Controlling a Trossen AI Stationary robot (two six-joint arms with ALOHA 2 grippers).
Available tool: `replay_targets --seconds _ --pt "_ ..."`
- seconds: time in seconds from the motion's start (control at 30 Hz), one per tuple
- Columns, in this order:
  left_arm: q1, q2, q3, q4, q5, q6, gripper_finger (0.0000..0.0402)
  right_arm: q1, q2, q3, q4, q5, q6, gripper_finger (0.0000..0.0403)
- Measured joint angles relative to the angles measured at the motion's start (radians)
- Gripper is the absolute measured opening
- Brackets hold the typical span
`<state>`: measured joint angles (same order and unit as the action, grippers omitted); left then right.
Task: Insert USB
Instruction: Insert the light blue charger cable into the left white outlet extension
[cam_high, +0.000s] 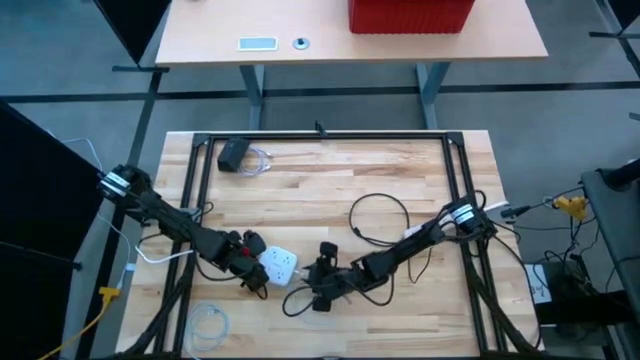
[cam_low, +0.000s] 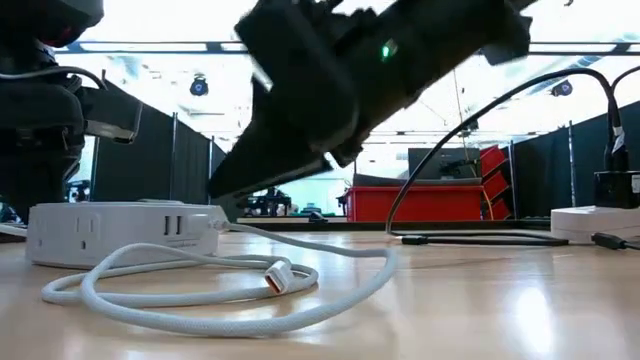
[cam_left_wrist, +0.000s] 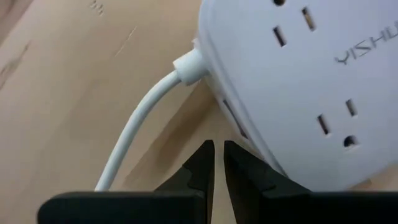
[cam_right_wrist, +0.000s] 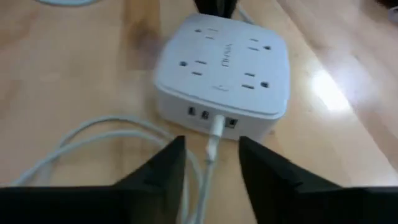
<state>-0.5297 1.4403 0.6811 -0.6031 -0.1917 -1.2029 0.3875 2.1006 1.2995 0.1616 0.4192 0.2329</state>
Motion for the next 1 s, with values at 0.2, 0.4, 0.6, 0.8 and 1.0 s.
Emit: replay_targets --seconds 0.2,0.4,0.6,0.8,1.0 --pt "-0.005 -0.013 0.03 -0.012 0.014 -0.007 0.0024 -0.005 -0.082 0.0 -0.188 -0.158 -0.014 0.022" --pt "-0.028 -0.06 0.139 -0.05 0.008 -0.008 0.0024 -0.003 -0.169 0.0 -0.351 -0.157 -0.053 0.0251" --pt "-0.1 -0.055 0.288 -0.278 -0.001 -0.032 0.0024 -0.001 -0.222 0.0 -0.446 -0.157 -0.077 0.0253" --pt "-0.297 -0.026 0.352 -0.234 0.002 -0.044 0.0024 0.052 -0.332 -0.001 -0.799 -0.157 0.053 0.0229" --pt "-0.469 -0.012 0.359 -0.088 0.003 -0.217 0.0024 0.1 -0.393 -0.001 -0.798 -0.157 0.114 0.0209"
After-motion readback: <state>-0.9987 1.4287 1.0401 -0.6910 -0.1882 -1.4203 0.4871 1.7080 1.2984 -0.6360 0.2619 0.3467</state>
